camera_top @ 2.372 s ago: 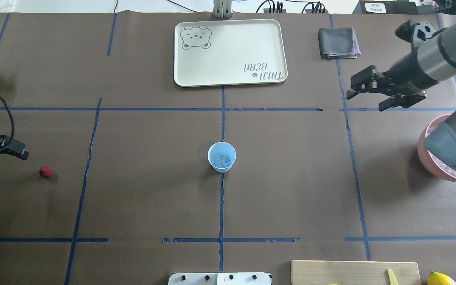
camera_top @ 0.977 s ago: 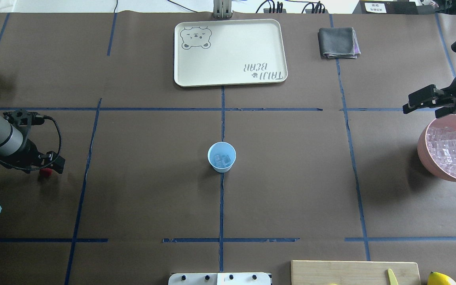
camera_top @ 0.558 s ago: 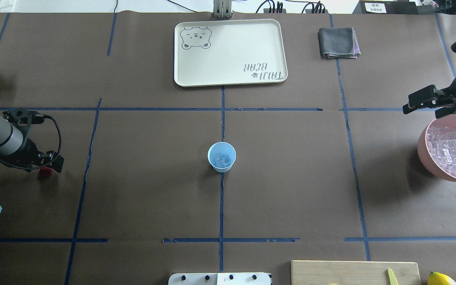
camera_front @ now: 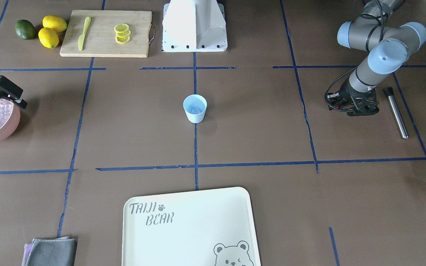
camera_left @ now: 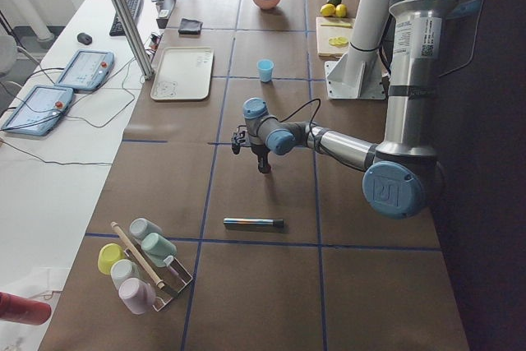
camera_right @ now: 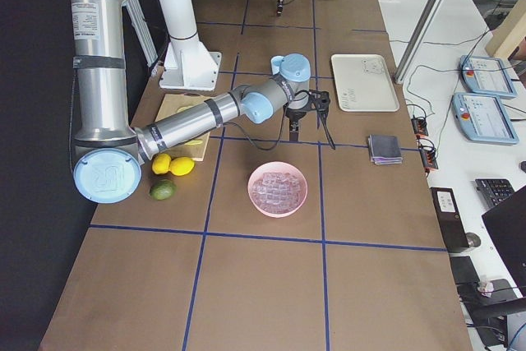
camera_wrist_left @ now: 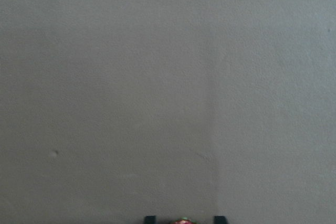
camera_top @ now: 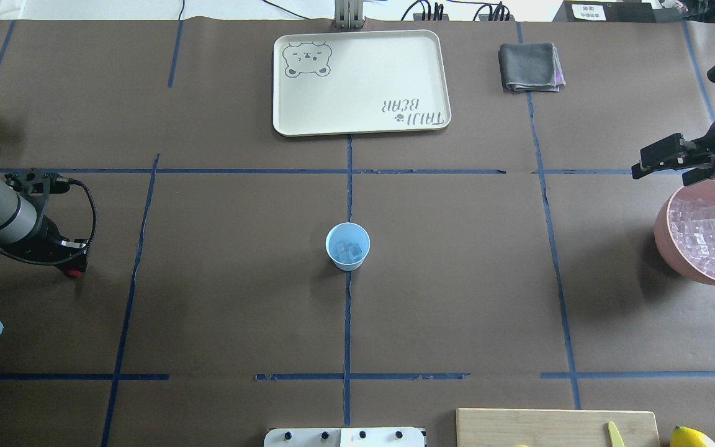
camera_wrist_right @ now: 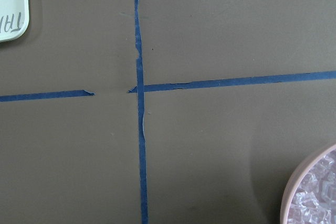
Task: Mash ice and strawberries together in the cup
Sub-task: 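Lower the left gripper onto the red strawberry and grasp it, then carry the strawberry with the left gripper over the light-blue cup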
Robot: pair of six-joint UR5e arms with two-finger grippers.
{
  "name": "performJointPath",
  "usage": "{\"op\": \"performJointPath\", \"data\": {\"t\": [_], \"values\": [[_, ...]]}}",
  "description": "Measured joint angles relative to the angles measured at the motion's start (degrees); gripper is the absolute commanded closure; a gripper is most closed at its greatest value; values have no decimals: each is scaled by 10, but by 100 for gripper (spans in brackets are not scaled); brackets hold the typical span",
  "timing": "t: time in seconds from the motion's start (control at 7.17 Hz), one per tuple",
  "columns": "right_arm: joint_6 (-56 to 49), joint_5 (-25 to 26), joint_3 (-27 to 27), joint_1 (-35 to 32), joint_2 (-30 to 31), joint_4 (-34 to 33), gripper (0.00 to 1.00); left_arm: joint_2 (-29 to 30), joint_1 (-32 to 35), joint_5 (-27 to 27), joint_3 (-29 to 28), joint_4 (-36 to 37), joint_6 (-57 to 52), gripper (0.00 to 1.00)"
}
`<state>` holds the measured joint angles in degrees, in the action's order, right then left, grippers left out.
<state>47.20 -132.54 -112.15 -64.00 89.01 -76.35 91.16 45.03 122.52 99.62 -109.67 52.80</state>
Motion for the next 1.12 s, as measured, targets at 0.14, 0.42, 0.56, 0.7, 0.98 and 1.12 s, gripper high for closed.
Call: {"op": "performJointPath", "data": {"t": [0.14, 0.42, 0.56, 0.7, 0.98, 1.12], "values": [[0, 0, 0, 0, 1, 1, 0, 2, 0, 2, 7, 1, 1, 100], [0, 0, -1, -1, 3, 1, 0, 2, 3, 9, 60, 8, 5, 100], [0, 0, -1, -2, 3, 1, 0, 3, 4, 19, 96, 13, 24, 100], [-1, 0, -1, -5, 5, 2, 0, 21, 4, 33, 126, 19, 66, 100], [-19, -4, 0, -18, 16, 2, 0, 140, -6, 53, 131, 24, 211, 100], [-36, -5, 1, -23, 23, 2, 0, 208, -19, 55, 110, 26, 281, 100]]}}
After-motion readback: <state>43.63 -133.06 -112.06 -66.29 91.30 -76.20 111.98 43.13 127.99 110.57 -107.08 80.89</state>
